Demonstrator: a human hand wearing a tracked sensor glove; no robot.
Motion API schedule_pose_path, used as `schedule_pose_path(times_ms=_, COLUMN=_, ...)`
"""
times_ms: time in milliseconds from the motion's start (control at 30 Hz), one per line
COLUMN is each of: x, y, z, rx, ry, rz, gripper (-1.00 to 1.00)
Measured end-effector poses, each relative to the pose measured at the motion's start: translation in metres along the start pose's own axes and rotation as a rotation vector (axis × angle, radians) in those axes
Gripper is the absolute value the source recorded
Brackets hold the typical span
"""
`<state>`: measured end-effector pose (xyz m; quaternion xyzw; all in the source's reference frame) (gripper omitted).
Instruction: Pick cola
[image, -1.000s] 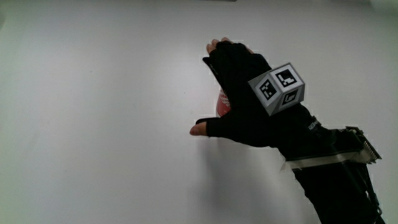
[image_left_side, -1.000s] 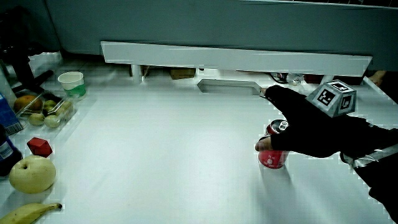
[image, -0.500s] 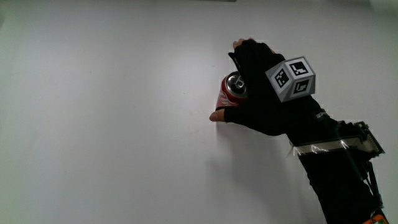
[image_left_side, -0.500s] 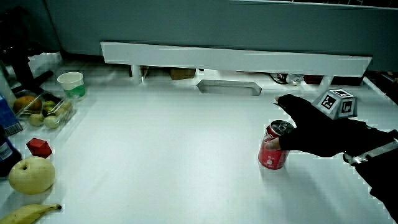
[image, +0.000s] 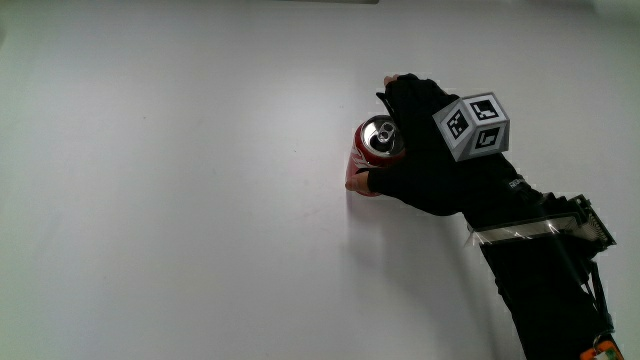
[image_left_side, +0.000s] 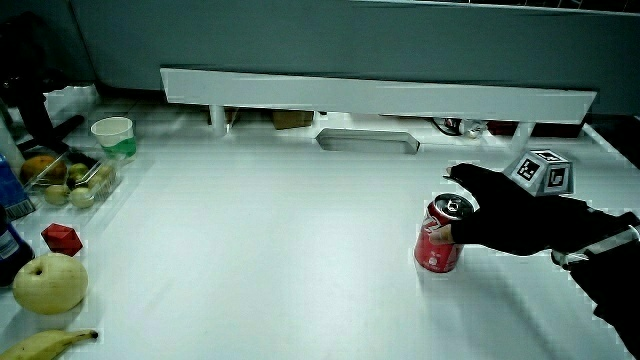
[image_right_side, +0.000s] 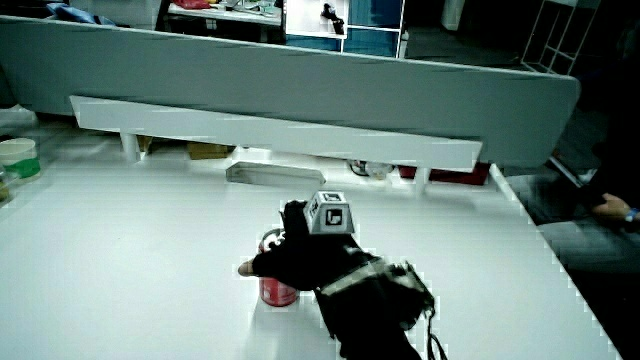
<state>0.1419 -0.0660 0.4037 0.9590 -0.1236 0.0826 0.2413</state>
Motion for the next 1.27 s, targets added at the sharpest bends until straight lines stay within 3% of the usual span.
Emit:
schedule_pose_path(times_ms=300, x=0.003, y=-0.002, z=0.001, rx=0.048, ry=0.03, rz=-0.002, gripper=0.55)
schedule_pose_path(times_ms=633, x=0.001, y=-0.003, z=0.002, rx=0.089, ry=0.006, rz=-0.014, gripper=1.0)
schedule_pose_path(times_ms=900, x=0.002, y=-0.005, z=0.001, rx=0.117, ry=0.01, rz=0.002, gripper=1.0)
schedule_pose_path(times_ms=1000, x=-0.003, y=-0.01, z=0.009, rx=0.147, ry=0.009, rz=0.014, gripper=1.0)
schedule_pose_path(times_ms=1133, x=-0.015, y=-0.02, z=0.023, rx=0.186, ry=-0.004, rz=0.061, gripper=1.0)
schedule_pose_path(times_ms=1233, x=-0.028, y=-0.029, z=0.033, rx=0.217, ry=0.024, rz=0.117, gripper=1.0)
schedule_pose_path(times_ms=1267, x=-0.033, y=-0.033, z=0.038, rx=0.238, ry=0.001, rz=0.137, gripper=1.0)
